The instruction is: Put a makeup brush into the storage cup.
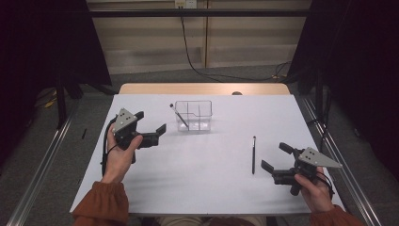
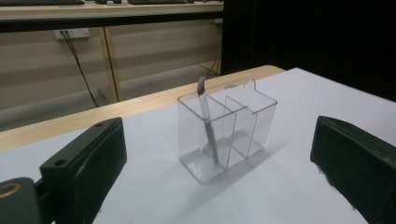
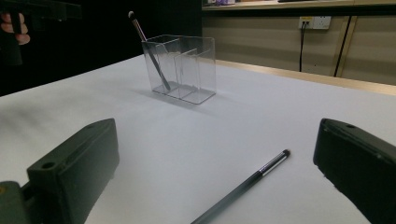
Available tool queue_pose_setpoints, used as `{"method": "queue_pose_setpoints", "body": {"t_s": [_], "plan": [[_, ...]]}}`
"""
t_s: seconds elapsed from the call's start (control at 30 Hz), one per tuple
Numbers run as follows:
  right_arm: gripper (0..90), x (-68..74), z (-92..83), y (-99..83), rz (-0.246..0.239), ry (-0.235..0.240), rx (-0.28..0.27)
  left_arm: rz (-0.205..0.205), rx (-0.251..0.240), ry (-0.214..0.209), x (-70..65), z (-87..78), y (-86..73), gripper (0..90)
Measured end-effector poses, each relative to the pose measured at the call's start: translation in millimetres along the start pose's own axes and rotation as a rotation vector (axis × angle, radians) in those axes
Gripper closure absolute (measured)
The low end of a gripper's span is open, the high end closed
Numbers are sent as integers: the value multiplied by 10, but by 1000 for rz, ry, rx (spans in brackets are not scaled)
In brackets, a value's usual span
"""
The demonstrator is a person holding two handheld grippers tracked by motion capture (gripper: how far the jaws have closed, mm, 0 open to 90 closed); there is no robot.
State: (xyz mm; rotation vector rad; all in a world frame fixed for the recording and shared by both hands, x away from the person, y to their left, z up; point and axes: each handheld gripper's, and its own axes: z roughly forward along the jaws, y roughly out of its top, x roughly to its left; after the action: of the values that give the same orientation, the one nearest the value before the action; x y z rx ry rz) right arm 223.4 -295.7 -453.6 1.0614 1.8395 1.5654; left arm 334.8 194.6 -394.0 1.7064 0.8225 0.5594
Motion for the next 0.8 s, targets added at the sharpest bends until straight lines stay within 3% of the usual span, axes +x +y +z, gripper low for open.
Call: {"method": "queue_pose_setpoints", "body": {"t_s": [0.2, 0.53, 0.8], "plan": [[0, -5, 4, -1, 1, 0, 1, 8, -6, 19, -24, -143, -84, 40], [0, 4, 7, -3, 2, 3, 3, -20, -35, 23, -47, -409, -250, 35], [0, 1, 9, -4, 1, 0, 3, -41, 0, 50, -61, -535, -420, 36]]}}
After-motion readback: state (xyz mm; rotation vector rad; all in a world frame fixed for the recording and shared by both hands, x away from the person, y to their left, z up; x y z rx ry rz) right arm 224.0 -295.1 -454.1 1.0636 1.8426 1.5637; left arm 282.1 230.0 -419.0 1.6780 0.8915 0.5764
